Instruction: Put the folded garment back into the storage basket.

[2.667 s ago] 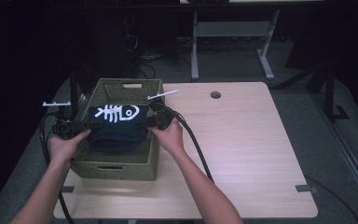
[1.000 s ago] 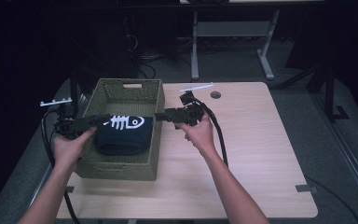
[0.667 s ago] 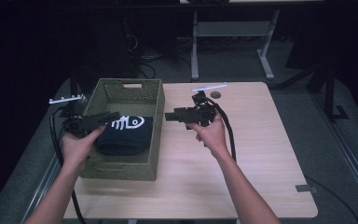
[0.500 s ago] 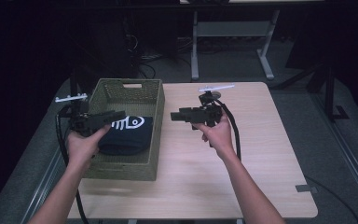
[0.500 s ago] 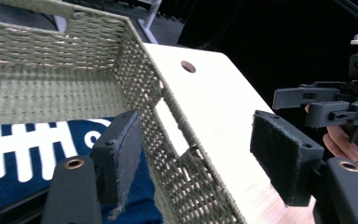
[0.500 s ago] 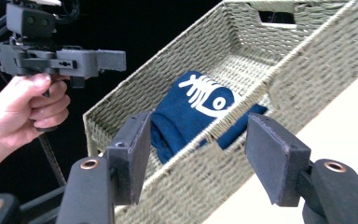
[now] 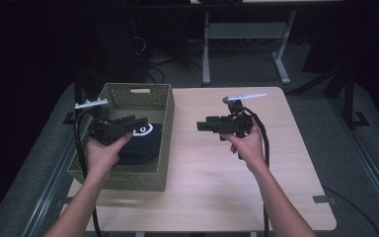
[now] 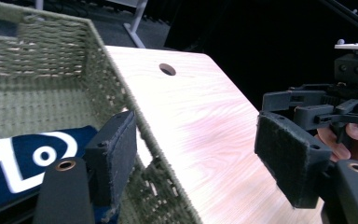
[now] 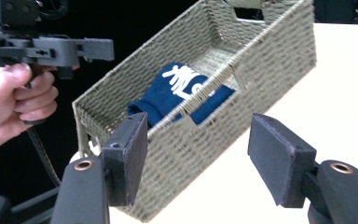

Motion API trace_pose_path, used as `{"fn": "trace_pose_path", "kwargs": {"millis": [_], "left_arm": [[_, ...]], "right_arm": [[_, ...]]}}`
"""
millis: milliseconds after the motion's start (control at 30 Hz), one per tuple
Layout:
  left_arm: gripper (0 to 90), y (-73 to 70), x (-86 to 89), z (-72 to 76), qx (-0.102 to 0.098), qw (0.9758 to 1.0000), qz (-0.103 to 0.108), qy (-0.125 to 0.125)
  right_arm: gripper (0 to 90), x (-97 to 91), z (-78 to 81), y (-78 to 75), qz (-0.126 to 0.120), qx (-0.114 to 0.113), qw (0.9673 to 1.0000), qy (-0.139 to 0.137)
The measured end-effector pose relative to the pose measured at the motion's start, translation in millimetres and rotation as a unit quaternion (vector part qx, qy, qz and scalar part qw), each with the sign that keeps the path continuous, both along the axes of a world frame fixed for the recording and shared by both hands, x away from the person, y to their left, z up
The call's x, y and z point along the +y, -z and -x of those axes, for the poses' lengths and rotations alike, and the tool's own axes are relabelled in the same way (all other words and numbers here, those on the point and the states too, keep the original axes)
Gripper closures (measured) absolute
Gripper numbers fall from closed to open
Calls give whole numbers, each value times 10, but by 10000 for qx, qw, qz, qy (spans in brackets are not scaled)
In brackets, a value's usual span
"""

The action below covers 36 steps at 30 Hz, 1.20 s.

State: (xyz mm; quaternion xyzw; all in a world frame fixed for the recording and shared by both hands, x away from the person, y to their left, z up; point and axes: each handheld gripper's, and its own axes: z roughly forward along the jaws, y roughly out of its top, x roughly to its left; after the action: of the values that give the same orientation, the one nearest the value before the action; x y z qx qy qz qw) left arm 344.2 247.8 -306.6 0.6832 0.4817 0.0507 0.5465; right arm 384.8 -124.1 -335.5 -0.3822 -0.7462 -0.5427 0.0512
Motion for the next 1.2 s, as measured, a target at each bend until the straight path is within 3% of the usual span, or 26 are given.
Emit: {"fn": "trace_pose_path", "kwargs": {"millis": [433,933,1200], "left_arm": [[260,121,-351,62,-20,9993,57,371],[244,195,-780,173,-111,9969,-122,764],[242,231,-915,221,-120,9958,-189,887]], "right_arm": [[360,-372,141,169,145,119,9996,222],[341,-787,308,272,122,201,9984,514],[339,-967,379,312,105,214,9976,653]]}}
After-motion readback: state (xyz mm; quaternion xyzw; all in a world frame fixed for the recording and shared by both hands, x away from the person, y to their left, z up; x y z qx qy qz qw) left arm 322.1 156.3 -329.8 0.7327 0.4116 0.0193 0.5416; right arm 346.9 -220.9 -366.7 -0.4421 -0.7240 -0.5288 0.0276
